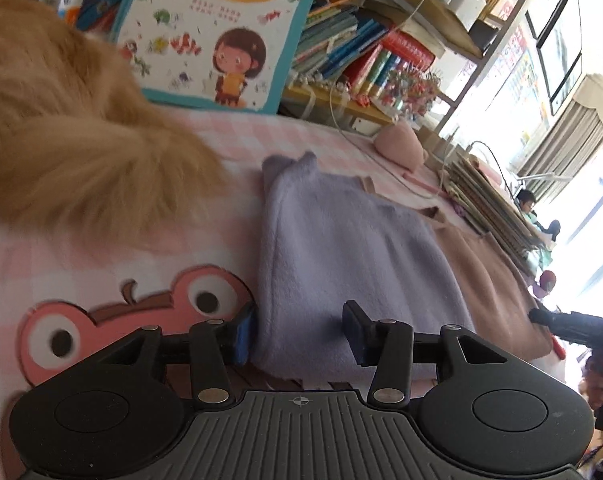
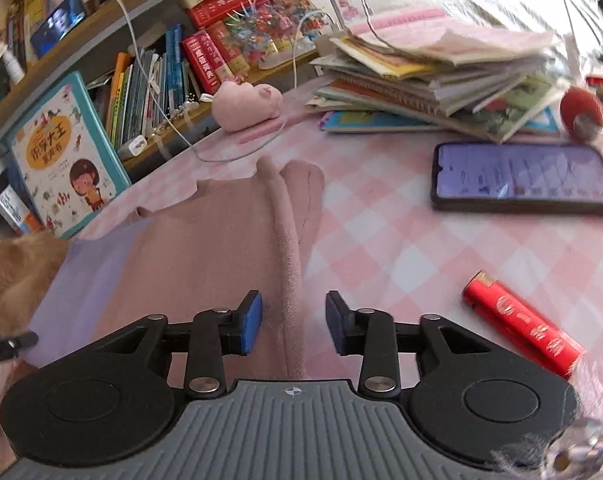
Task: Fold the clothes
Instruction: 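Grasp the pink edge with the right gripper while the left gripper grasps the lavender edge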
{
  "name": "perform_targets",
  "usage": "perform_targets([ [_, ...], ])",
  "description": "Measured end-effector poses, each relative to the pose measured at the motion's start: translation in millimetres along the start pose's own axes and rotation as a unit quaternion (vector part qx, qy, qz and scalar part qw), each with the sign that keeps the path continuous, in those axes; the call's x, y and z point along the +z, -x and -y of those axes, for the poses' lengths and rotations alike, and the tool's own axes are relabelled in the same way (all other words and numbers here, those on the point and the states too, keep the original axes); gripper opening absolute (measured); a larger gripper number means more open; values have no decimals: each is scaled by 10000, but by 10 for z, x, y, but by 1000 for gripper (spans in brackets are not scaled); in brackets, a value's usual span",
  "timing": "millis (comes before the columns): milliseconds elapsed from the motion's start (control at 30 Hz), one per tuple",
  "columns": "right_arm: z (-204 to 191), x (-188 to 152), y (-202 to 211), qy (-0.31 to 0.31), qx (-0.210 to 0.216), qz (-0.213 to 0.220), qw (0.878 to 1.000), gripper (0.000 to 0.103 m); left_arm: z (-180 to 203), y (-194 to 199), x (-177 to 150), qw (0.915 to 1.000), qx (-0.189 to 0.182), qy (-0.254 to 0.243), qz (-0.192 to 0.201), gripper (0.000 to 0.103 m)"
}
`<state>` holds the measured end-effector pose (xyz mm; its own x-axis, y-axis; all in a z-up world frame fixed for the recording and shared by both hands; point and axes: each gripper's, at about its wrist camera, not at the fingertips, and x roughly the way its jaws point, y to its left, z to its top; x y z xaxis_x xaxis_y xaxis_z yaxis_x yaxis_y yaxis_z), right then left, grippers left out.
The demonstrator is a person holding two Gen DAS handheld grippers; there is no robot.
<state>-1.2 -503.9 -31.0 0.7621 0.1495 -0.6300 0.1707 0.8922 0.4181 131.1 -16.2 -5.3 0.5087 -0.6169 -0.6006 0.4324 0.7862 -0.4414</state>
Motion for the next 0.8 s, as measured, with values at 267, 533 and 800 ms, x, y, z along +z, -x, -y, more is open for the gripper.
perform_targets([
  [267,24,-34,-113,-366,225,35,9991,17,-112,-50,6,9983,-255,533,-3,25],
  [533,60,-110,-98,-557,411,119,9975,17,166,324,70,9933,-862,376,671,14],
  [800,64,-141,-98,-587,544,111,9967,17,237,289,-12,9974,-436,226,521,17],
])
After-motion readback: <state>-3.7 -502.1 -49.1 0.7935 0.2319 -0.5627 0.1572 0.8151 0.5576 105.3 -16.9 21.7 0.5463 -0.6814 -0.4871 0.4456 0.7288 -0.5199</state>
